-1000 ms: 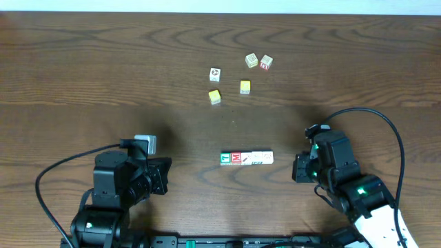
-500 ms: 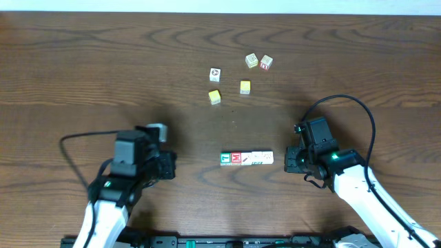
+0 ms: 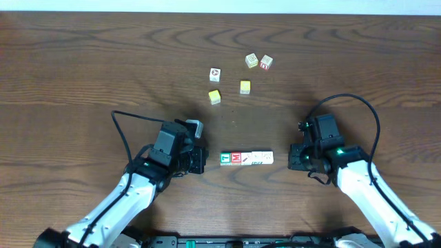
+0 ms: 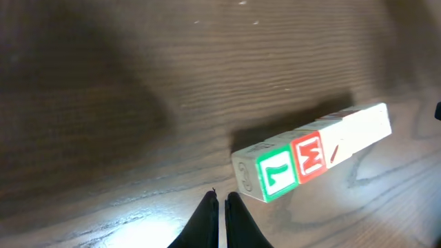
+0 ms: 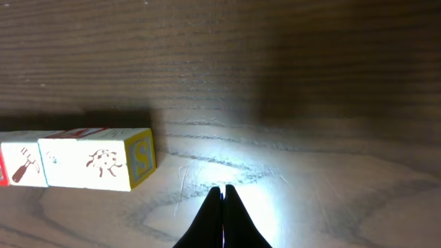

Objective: Lift 5 blocks

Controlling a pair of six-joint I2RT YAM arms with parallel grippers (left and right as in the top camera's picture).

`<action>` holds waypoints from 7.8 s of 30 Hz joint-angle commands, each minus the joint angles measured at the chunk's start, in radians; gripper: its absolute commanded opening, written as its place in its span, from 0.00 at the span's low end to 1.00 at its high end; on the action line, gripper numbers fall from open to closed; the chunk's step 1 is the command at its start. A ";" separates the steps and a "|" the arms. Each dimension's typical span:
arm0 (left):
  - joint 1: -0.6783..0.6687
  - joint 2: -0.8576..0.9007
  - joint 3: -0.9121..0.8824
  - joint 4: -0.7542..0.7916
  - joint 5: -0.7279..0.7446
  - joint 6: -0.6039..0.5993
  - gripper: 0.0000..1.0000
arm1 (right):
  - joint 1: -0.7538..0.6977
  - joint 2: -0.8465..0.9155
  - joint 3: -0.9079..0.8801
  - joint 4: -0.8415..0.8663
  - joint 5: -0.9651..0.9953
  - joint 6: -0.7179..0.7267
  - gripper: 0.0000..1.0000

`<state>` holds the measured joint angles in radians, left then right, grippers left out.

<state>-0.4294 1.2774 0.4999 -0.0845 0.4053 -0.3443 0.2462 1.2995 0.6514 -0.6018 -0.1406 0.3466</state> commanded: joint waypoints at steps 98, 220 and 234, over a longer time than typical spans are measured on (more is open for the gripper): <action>-0.004 0.114 0.005 0.012 0.002 -0.050 0.07 | 0.056 0.245 0.009 0.218 -0.273 -0.043 0.01; -0.061 0.224 0.030 0.154 0.145 -0.140 0.07 | 0.132 0.245 0.009 0.273 -0.392 -0.044 0.01; -0.061 0.223 0.030 0.154 0.161 -0.140 0.07 | 0.132 0.243 0.009 0.272 -0.403 -0.045 0.01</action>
<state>-0.4728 1.4960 0.4999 0.0502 0.4438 -0.4751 0.3305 1.5425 0.6514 -0.3325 -0.3870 0.2886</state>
